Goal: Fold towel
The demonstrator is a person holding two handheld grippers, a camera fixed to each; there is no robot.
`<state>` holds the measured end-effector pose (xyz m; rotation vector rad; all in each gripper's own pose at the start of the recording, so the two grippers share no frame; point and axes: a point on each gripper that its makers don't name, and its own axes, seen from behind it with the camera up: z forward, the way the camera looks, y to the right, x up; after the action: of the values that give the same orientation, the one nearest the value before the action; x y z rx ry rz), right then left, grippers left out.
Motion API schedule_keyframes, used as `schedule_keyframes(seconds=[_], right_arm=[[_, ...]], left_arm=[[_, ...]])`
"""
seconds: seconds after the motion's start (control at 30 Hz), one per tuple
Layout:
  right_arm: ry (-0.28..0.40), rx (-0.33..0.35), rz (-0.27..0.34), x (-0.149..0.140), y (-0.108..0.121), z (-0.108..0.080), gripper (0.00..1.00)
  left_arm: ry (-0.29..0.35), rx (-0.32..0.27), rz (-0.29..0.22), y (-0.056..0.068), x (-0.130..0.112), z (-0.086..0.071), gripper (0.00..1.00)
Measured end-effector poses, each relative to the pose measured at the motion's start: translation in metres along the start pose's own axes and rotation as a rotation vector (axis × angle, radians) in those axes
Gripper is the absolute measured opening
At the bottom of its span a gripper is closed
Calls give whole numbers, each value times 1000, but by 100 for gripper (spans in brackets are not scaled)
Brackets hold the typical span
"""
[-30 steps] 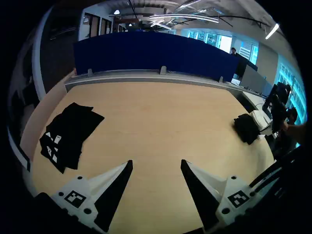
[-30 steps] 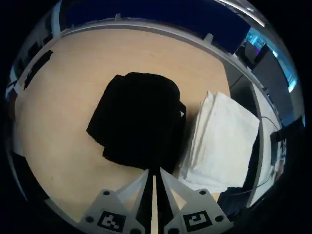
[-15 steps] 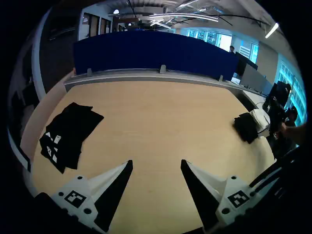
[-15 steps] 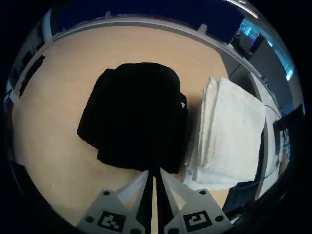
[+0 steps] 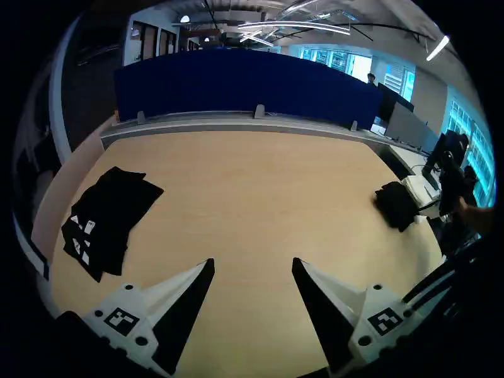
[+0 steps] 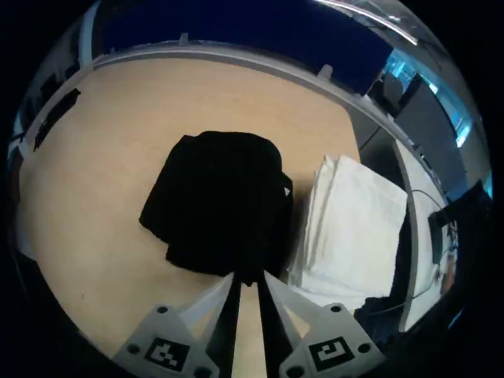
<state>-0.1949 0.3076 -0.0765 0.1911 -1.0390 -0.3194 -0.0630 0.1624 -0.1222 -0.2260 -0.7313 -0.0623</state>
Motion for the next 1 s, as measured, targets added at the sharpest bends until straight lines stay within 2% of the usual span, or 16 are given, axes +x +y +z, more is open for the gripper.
schedule_keyframes(seconds=[0.2, 0.47, 0.9, 1.0], right_arm=[[18, -9, 11, 1, 0, -7, 25], [45, -24, 16, 8, 0, -14, 47], [80, -38, 27, 21, -1, -23, 53], [96, -28, 46, 27, -6, -21, 65]], left_arm=[[0, -4, 0, 0, 1, 0, 91], [1, -4, -1, -2, 1, -1, 91], [3, -4, -7, -5, 0, 0, 91], [3, -2, -8, -6, 0, 0, 91]])
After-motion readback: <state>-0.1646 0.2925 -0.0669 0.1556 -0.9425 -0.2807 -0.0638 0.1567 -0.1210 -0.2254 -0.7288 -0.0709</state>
